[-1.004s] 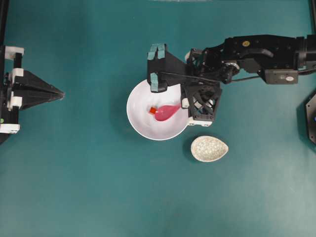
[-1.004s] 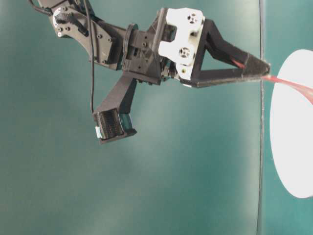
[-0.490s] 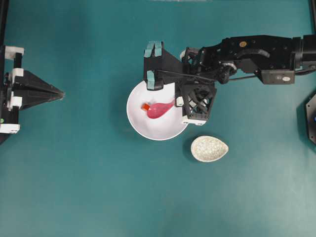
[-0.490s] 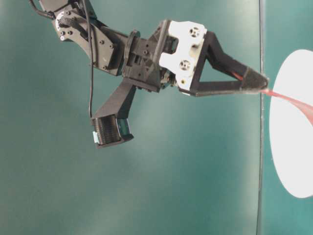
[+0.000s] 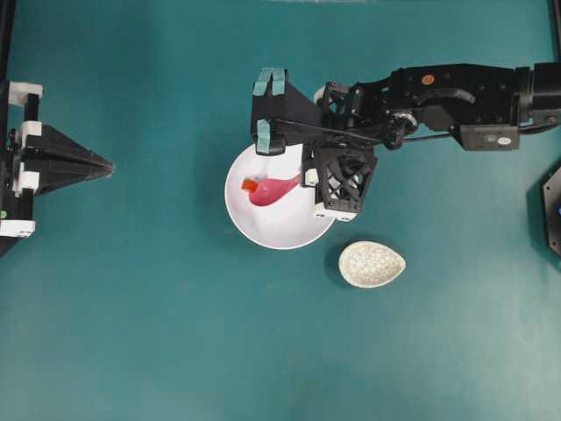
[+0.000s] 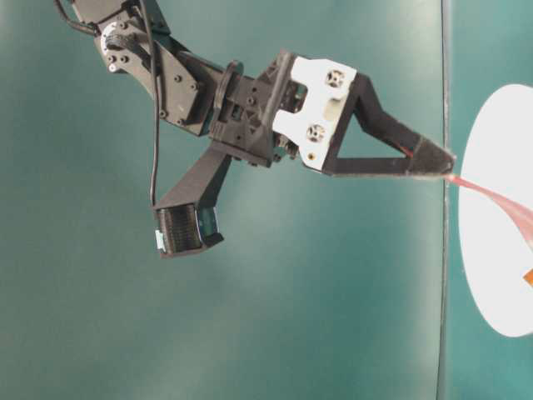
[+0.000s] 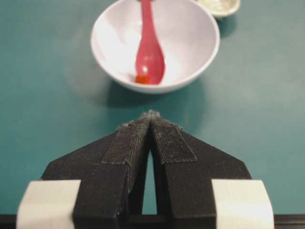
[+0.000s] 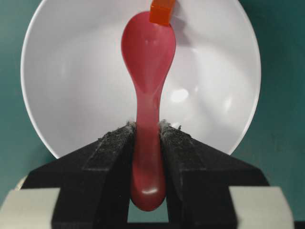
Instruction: Grip the spoon and scoop the red block from the bowl with right arm.
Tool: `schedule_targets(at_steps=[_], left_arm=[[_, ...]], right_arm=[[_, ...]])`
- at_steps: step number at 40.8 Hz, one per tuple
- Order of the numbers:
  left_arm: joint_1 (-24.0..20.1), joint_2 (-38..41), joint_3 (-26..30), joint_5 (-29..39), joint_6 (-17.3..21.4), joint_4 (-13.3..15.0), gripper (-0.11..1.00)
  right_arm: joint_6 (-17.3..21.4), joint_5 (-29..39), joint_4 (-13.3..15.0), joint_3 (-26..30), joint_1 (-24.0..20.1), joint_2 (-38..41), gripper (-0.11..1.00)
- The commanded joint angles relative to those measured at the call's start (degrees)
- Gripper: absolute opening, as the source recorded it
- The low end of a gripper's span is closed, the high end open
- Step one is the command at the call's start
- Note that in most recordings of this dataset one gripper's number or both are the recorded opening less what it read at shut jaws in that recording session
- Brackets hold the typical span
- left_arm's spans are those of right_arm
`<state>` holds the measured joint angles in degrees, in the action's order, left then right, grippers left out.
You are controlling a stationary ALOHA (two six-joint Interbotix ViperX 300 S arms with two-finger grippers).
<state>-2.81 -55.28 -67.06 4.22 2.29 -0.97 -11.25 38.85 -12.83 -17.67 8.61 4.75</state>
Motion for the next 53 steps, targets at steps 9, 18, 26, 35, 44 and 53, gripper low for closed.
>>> schedule_targets(at_steps=[9, 18, 26, 35, 44, 53], left_arm=[[-0.1, 0.3, 1.4, -0.4, 0.1, -0.1, 0.00], [-0.1, 0.3, 1.5, -0.4, 0.1, -0.1, 0.00], [-0.1, 0.3, 1.5, -0.4, 0.1, -0.1, 0.00], [-0.1, 0.3, 1.5, -0.4, 0.1, -0.1, 0.00], [-0.1, 0.3, 1.4, -0.4, 0.1, -0.1, 0.00], [-0.1, 0.3, 1.5, -0.4, 0.1, -0.1, 0.00]], right_arm=[[0.1, -1.1, 0.1, 0.9, 0.1, -1.0, 0.24], [0.7, -3.1, 0.0, -0.2, 0.2, -1.6, 0.24], [2.7, -4.3, 0.1, -1.6, 0.2, -2.6, 0.24], [3.1, -6.2, 0.1, -2.9, 0.2, -3.8, 0.24], [3.1, -6.6, -0.1, -3.4, 0.2, -4.2, 0.24], [4.1, -7.8, -0.1, -4.4, 0.2, -4.8, 0.24]])
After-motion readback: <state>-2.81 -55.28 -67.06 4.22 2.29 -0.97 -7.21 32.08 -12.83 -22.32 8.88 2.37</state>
